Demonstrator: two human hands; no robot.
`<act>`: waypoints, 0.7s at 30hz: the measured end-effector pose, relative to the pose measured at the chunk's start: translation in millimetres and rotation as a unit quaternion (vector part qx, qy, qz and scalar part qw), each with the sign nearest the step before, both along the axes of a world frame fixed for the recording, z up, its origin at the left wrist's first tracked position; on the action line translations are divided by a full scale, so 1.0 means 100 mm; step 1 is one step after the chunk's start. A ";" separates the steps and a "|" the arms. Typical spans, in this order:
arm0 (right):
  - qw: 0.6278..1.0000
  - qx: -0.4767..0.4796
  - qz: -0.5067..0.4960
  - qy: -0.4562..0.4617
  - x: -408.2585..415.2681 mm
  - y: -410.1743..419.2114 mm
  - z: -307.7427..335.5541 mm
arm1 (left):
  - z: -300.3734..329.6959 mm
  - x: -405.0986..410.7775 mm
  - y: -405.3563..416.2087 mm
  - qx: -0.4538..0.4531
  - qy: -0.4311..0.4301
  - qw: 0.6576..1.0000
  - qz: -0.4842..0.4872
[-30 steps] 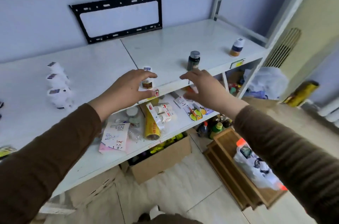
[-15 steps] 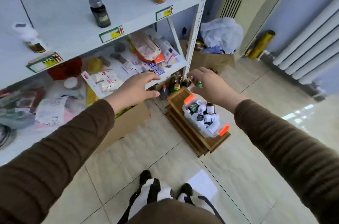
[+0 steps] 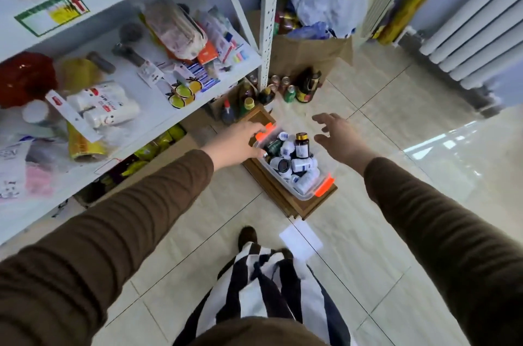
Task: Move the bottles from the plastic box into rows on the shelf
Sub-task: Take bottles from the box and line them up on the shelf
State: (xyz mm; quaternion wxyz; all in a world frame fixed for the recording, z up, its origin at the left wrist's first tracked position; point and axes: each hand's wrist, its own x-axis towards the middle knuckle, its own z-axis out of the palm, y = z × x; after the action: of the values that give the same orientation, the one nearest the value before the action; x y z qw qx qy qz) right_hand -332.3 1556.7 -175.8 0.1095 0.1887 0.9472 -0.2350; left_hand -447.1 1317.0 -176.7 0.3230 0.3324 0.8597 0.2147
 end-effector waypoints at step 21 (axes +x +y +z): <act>0.985 -0.093 0.095 -0.111 -0.58 0.98 -2.23 | -2.19 0.65 1.57 -0.077 0.002 0.996 0.046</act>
State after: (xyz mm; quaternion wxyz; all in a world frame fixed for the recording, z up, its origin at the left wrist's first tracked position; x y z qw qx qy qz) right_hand -389.8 1654.8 -399.2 0.2528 0.1118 0.9169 -0.2879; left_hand -382.3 1474.3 -395.9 0.3354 0.2675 0.8887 0.1617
